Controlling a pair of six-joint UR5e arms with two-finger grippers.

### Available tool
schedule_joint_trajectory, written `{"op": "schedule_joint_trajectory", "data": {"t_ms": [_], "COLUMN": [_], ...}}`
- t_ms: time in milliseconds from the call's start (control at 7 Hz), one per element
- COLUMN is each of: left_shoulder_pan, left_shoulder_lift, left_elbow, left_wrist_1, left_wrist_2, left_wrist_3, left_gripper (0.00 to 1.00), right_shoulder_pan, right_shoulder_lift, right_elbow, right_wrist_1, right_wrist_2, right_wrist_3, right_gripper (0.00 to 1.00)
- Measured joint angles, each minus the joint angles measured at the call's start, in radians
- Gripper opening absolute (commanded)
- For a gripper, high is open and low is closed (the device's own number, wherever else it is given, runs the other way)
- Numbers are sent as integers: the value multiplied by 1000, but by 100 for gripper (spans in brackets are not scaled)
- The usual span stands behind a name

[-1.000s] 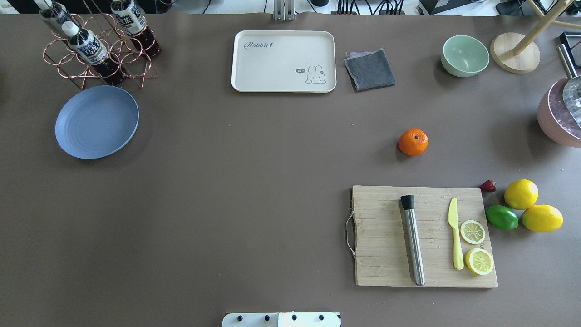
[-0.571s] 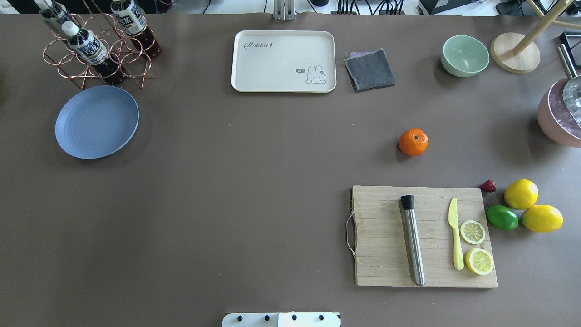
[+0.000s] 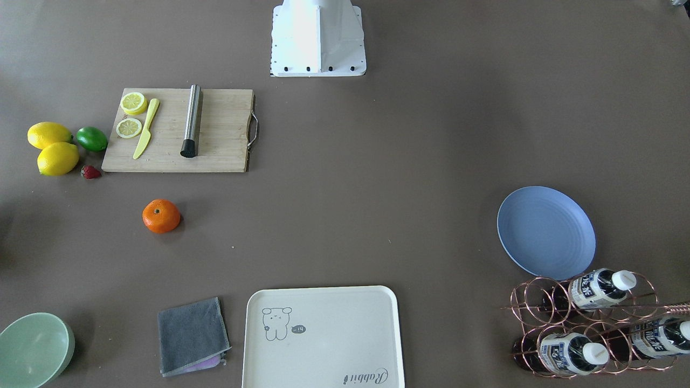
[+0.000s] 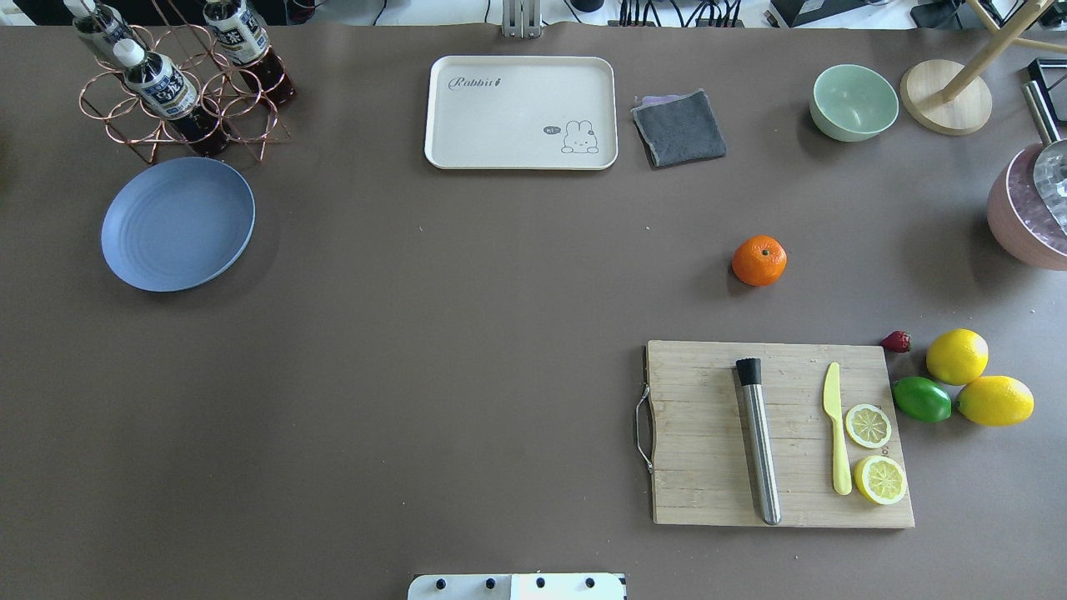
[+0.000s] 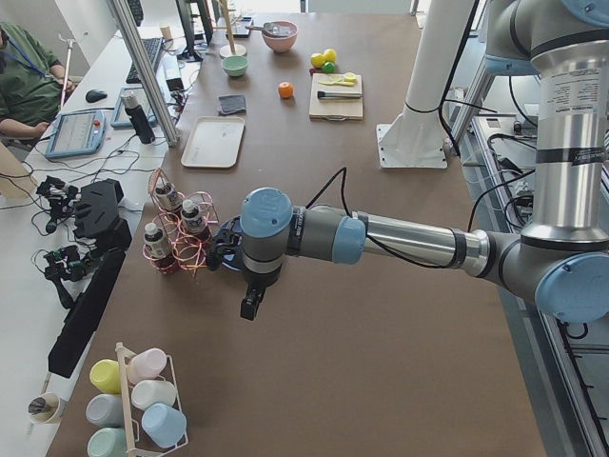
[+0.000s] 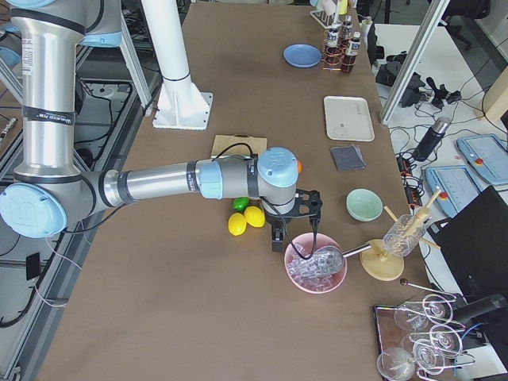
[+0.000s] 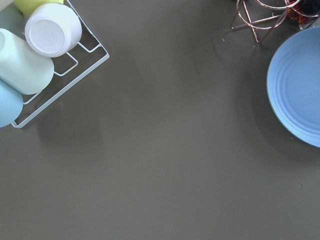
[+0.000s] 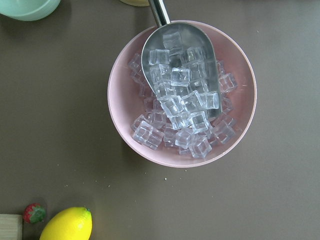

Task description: Pick orange to plate

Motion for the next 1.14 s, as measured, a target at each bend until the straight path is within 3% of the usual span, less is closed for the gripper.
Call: {"op": "schedule_joint_trajectory", "data": {"t_ms": [571,1000,1143], "left_shoulder_pan": [0,0,0], "left_shoulder_lift": [-1,1,2], "left_elbow": [-2,-2,-2], "left_wrist_1": [-1,-1,-1], "left_wrist_2": [1,2,2], "left_wrist_3": [0,1,1], "left_gripper": [98,98,98], "right_shoulder_pan": [-56,-223,-293], "right_shoulder_lift": [32,185,224], "right_elbow": [2,1,2], "right_wrist_1": [1,25,85], "right_wrist_2": [-1,-7,-19], "right_wrist_3": [46,249,382], "right_gripper": [100,100,100]}}
